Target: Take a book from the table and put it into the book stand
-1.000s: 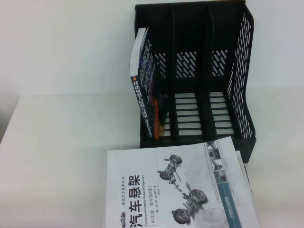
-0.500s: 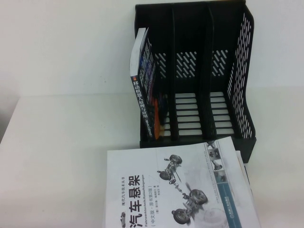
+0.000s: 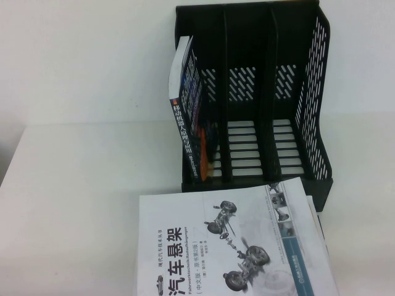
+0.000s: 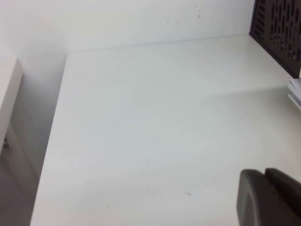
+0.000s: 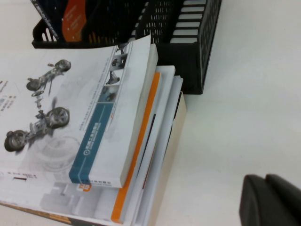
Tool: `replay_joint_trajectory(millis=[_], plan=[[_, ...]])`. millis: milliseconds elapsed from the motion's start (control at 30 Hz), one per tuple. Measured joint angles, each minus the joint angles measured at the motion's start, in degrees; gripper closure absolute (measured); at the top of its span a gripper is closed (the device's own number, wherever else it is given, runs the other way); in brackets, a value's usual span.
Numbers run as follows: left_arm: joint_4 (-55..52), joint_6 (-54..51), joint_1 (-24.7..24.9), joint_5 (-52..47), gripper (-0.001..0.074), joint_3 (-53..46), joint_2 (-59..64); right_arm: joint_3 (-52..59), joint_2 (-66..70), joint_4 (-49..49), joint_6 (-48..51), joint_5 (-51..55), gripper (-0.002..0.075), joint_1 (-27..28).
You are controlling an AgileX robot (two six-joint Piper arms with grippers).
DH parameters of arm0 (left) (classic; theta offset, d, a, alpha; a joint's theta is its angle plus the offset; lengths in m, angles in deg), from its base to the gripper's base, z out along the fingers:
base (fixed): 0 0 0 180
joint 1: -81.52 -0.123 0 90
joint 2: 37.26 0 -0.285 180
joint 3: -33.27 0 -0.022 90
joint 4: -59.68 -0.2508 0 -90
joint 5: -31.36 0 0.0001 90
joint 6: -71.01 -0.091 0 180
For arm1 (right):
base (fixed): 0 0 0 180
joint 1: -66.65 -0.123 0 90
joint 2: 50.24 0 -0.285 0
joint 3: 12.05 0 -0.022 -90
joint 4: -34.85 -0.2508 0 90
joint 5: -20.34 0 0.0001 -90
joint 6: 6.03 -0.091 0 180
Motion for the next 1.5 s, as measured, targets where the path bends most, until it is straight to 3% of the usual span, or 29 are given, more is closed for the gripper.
replay_joint_trajectory(millis=[800, 967, 1233, 1500], plan=[[0.0, -0.3, 0.0, -0.3, 0.0736, 0.1, 0.0, 0.4, -0.3, 2.5, 0.0, -0.5, 0.0729, 0.3], [0.0, -0.3, 0.0, -0.4, 0.0736, 0.1, 0.0, 4.0, -1.7, 4.3, 1.8, -7.7, 0.0729, 7.3], [0.0, -0.3, 0.0, -0.4, 0.0736, 0.1, 0.0, 16.5, -10.7, -3.0, 16.5, -25.5, 0.0729, 24.2], [0.0, -0.4, 0.0, -0.4, 0.0736, 0.1, -0.1, 20.5, -13.9, -5.2, 15.9, -18.6, 0.0729, 26.4]])
